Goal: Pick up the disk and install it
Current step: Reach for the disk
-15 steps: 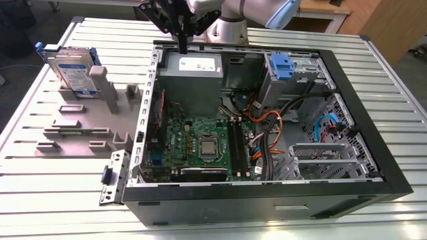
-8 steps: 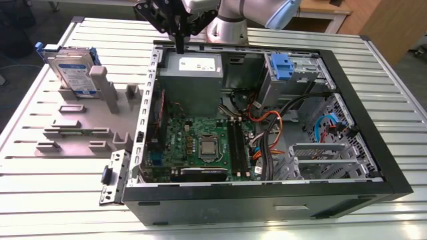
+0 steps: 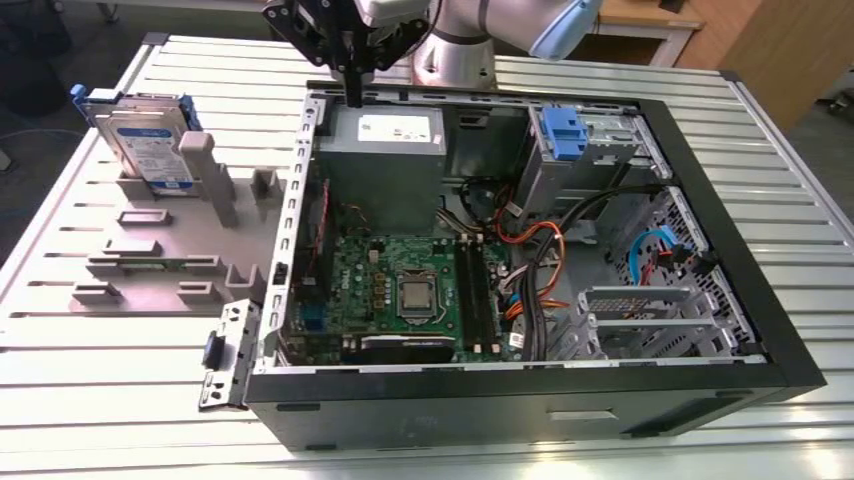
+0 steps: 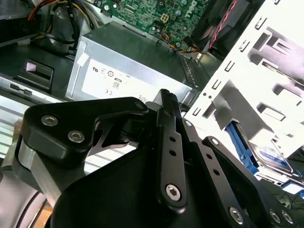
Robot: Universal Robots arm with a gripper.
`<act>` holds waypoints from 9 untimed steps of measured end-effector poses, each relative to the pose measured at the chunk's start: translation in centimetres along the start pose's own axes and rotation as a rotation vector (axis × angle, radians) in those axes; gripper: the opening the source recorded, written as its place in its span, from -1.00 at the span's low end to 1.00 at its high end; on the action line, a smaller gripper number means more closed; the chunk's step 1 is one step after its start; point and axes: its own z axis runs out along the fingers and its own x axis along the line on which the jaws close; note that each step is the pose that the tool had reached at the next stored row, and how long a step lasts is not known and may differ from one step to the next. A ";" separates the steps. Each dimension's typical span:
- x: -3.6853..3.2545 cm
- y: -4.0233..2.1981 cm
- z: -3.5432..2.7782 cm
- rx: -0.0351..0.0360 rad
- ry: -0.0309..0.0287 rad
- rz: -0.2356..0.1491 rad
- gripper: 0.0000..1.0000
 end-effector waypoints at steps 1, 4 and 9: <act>0.07 0.00 0.00 0.0000 0.0000 0.000 -0.79; 0.27 0.00 0.02 -0.0001 -0.0001 0.000 -0.79; 0.74 0.00 0.03 0.0000 0.0000 0.000 -0.79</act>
